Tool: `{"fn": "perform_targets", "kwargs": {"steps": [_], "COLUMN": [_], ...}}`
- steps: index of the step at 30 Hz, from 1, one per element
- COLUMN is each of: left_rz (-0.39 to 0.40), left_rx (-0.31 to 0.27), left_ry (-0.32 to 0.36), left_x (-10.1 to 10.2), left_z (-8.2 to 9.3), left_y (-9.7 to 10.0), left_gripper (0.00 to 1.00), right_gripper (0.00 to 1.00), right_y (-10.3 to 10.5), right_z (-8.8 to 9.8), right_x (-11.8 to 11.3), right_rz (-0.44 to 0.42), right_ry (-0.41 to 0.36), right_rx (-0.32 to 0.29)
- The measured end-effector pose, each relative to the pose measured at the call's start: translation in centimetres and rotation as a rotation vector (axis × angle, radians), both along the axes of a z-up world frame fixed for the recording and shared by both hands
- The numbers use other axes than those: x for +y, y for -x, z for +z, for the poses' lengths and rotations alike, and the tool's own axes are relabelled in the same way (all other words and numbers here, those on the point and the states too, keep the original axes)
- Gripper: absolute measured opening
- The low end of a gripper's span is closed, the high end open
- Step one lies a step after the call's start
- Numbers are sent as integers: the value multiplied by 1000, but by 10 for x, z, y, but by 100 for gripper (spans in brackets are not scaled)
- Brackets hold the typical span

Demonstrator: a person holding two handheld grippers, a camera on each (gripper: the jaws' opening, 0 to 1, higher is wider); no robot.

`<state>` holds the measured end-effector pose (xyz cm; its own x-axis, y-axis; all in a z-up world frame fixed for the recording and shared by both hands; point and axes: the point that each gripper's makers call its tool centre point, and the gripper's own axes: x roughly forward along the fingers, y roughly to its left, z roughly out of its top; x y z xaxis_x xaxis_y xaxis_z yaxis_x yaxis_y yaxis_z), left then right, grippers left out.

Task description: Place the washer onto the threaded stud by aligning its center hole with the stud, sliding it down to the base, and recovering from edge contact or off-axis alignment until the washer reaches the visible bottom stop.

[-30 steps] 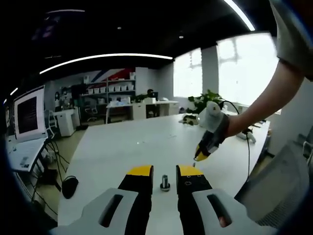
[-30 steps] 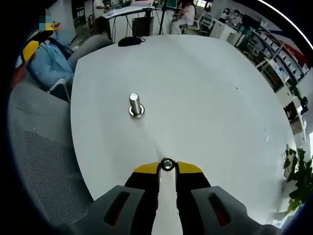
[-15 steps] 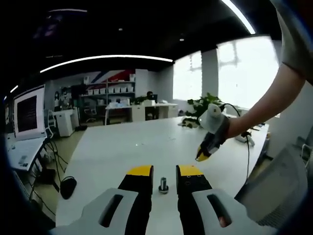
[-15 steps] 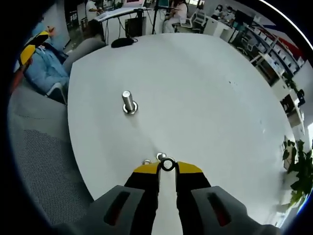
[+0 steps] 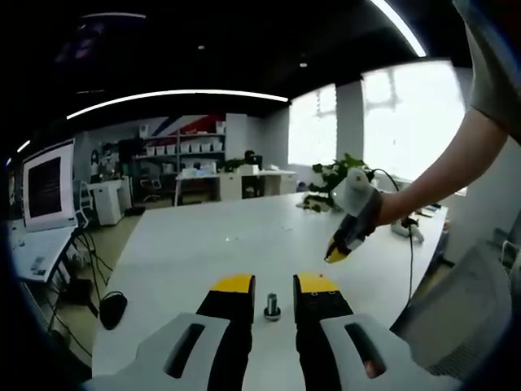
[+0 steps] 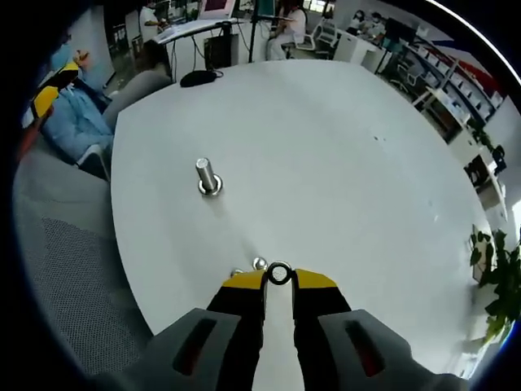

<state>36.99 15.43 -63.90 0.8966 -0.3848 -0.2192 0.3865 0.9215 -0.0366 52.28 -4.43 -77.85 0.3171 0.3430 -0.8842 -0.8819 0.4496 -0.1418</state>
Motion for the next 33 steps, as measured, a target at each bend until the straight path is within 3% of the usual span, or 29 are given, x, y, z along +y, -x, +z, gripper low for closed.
{"fn": "perform_targets", "kwargs": {"steps": [14,33], "left_rz": [5,19], "left_rx": [14,21], "left_ry": [-17,-37], "left_x": [0,3], "left_z": [-4,-6], "left_y": [-1,-1], "left_gripper": [16,16], "right_gripper": [14,14], "right_y": [13,10], "right_z": [-18,-37], "right_x": [9,14], "right_rz": [94,106], "right_ry": [38,69], "right_rx": [41,73]}}
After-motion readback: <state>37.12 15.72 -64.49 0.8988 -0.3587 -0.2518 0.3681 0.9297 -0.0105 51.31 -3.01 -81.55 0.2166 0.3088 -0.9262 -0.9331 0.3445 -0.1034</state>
